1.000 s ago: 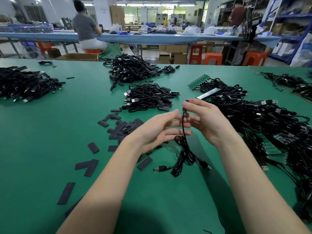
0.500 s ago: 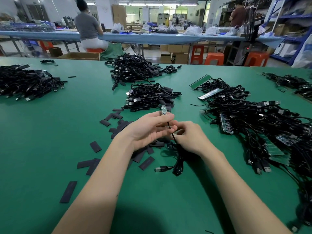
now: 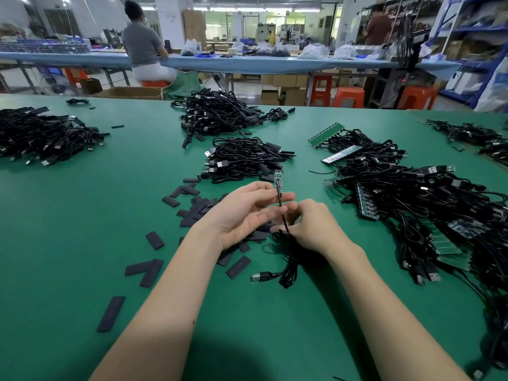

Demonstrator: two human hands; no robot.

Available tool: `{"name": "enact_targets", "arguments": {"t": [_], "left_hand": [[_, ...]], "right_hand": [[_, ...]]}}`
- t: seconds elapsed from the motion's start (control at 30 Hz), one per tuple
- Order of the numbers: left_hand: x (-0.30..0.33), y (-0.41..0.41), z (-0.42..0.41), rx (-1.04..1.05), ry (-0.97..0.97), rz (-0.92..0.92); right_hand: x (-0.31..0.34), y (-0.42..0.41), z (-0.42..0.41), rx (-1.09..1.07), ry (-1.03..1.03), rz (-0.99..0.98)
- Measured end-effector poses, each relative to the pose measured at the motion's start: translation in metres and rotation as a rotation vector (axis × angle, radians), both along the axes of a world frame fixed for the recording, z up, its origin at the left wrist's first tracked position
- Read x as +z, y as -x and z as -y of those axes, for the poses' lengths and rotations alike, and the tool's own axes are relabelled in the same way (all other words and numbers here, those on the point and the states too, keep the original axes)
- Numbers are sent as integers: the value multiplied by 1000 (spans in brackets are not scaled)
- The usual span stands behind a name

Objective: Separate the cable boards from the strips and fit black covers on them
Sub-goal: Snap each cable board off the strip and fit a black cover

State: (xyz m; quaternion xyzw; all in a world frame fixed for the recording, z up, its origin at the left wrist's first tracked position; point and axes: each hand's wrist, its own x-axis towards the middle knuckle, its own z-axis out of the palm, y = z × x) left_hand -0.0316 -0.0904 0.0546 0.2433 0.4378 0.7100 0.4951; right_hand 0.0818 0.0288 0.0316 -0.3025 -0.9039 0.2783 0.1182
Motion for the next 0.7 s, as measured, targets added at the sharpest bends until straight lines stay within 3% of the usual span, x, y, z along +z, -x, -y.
{"name": "enact_targets", "arguments": {"t": [0.33,0.4,0.57,0.7], "left_hand": [[1,-3,-3,83,153,-170],[1,-3,-4,114,201,-218],[0,-4,-6,163,241,-268],[-1,-5,-5,150,225,-313]], "right_hand": [[20,-20,-23,-64,48,204],[23,-25,-26,-77,92,119],[34,-28,-23,-56,490,-331],[38,-24,-17,-62,526,-472]]}}
